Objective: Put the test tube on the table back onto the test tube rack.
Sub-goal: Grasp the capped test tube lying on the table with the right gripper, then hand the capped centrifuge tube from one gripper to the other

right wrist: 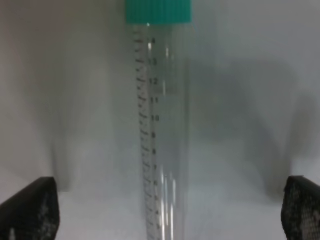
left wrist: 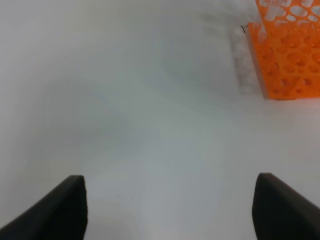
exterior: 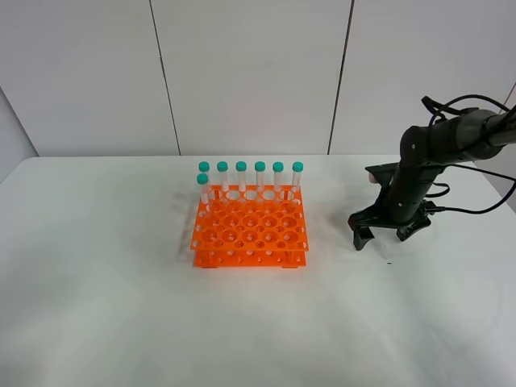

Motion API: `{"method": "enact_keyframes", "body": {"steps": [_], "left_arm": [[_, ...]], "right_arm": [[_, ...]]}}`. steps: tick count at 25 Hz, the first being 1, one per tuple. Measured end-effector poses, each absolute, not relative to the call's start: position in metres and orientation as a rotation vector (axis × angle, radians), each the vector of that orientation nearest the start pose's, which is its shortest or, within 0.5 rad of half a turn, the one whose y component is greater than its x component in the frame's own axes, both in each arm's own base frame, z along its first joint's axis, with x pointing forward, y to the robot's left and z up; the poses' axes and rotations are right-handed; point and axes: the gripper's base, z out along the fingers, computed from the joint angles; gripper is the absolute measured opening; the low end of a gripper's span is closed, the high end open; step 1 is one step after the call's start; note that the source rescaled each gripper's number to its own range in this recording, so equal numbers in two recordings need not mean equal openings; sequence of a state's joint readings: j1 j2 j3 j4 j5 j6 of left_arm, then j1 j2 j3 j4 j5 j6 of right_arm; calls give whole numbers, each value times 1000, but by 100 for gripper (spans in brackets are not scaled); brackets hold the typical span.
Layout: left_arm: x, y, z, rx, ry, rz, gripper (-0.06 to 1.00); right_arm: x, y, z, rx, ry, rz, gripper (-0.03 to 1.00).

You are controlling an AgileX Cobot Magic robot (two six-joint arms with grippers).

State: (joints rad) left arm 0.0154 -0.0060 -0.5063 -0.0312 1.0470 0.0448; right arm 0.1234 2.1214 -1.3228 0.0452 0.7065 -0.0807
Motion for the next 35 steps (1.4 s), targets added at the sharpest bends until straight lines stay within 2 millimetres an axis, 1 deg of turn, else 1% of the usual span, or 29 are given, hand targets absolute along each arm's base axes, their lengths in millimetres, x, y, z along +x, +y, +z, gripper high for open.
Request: {"method": "enact_keyframes", "body": {"steps": [5,7,8,9,11,13,14,16,20,22,23,26,29,32,35], "left_arm": [[-6,-3,280,31,2018,1,90],[-6,-3,280,31,2018,1,90],[-6,-3,280,31,2018,1,90],[-6,-3,280,31,2018,1,90],[-6,-3,280,31,2018,1,90],[-6,-3,280,31,2018,1,90],[-6,-3,280,31,2018,1,90],[-6,-3,280,31,2018,1,90],[-6,-3,280,31,2018,1,90],[-6,-3,280,31,2018,1,90],[-6,-3,280,31,2018,1,90],[-6,-3,280,31,2018,1,90],[-6,-3,280,31,2018,1,90],[-6,-3,280,31,2018,1,90],[-6,-3,280,31,2018,1,90]], "right_arm": [[395,52,104,-253,2985,53,97],[395,52,102,-253,2991,53,90],[395,52,102,-247,2992,52,84],[395,52,102,-239,2994,53,75],[395,52,102,-232,2995,53,52],[395,52,102,-227,2996,54,16],[395,52,102,-226,2997,54,0],[395,52,102,-225,2997,54,2],[395,51,103,-228,2997,51,1],[394,51,108,-231,2996,52,1],[393,51,115,-230,2987,53,1],[389,51,146,-233,2950,55,1],[378,50,186,-236,2912,58,1],[363,47,229,-242,2853,51,1],[347,44,258,-274,2824,32,1]]}}
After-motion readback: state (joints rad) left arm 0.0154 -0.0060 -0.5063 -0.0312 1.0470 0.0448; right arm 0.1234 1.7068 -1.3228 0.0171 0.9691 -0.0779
